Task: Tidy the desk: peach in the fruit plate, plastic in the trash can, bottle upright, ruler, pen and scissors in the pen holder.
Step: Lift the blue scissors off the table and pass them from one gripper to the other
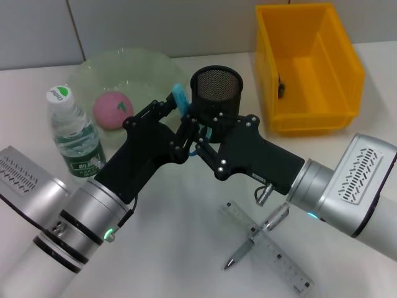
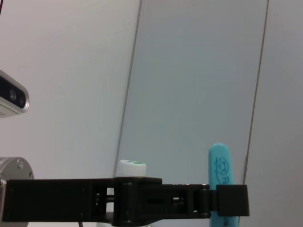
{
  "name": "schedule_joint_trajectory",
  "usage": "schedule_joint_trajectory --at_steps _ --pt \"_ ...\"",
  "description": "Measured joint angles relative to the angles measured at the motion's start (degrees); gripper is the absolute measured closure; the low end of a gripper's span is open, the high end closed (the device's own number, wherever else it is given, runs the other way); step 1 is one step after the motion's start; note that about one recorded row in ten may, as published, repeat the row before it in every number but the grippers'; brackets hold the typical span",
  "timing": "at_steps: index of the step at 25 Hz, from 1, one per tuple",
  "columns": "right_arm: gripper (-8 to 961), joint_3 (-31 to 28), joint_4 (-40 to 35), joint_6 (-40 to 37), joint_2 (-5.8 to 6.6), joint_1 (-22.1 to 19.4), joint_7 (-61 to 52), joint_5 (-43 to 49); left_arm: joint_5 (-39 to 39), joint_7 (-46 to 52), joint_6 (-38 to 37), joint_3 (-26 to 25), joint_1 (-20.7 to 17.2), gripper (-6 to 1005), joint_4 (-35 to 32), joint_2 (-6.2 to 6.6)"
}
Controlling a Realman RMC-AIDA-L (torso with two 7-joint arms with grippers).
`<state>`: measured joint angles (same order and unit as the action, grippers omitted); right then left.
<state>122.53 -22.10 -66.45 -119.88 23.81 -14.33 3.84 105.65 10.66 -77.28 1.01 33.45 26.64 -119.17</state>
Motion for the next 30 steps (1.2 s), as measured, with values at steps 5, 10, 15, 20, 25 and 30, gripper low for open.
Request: schedule_joint_trajectory --at_steps 5,10,15,20,25,30 --pt "722 0.0 0.0 0.0 0.0 -0.2 0.0 0.0 0.0 -0.1 0.1 -0.1 -0.2 632 0.2 0.0" --pt "723 0.1 -0.1 0.0 0.0 -0.2 0.0 0.0 0.0 -0.1 0.3 -0.6 -0.4 682 0.6 0.0" --pt "722 0.1 0.0 0.0 0.0 -0.2 0.0 0.0 0.0 -0.1 0.7 -0.7 -0.4 780 0.6 0.0" --pt "722 0.1 -0.1 0.1 0.0 -0.1 0.0 0.0 0.0 -0.1 0.8 -1.1 -0.4 779 0.7 0.0" --pt "723 0.1 -0.1 0.2 0.0 -0.1 -0.1 0.0 0.1 -0.1 0.8 -1.0 -0.4 788 0.8 -0.01" --pt "723 0.2 -0.4 1.9 0.0 0.2 -0.3 0.0 0.1 -0.2 0.7 -1.0 -0.4 849 0.7 0.01"
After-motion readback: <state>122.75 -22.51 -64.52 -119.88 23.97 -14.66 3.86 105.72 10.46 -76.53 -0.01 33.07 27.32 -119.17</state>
